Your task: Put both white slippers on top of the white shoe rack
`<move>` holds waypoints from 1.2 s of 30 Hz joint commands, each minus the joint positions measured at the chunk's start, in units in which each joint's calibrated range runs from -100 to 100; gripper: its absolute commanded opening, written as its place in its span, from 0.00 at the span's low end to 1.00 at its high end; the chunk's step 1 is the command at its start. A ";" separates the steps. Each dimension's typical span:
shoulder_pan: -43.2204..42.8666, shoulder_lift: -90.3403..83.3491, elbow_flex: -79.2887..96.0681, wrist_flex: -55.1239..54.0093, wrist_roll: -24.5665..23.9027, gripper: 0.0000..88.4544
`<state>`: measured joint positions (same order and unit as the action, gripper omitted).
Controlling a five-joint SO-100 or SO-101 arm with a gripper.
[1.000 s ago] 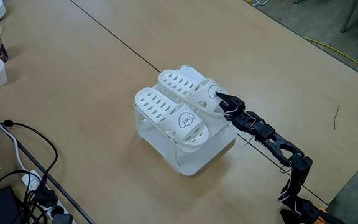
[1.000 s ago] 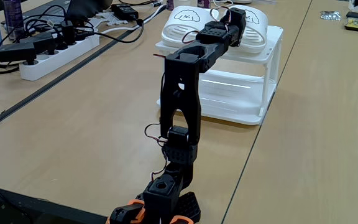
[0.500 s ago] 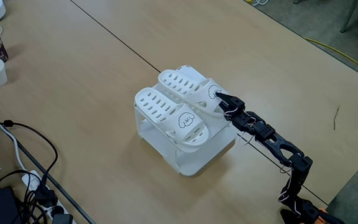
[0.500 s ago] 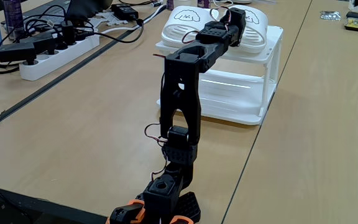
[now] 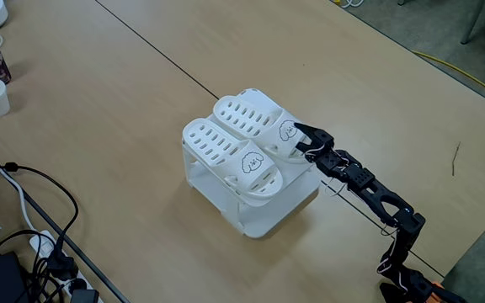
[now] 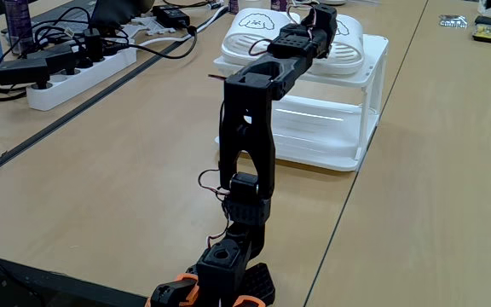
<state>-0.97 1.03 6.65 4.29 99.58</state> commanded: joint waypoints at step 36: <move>-0.84 -14.70 10.99 -0.24 0.42 0.25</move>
<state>-2.32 -7.30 17.79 4.29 99.58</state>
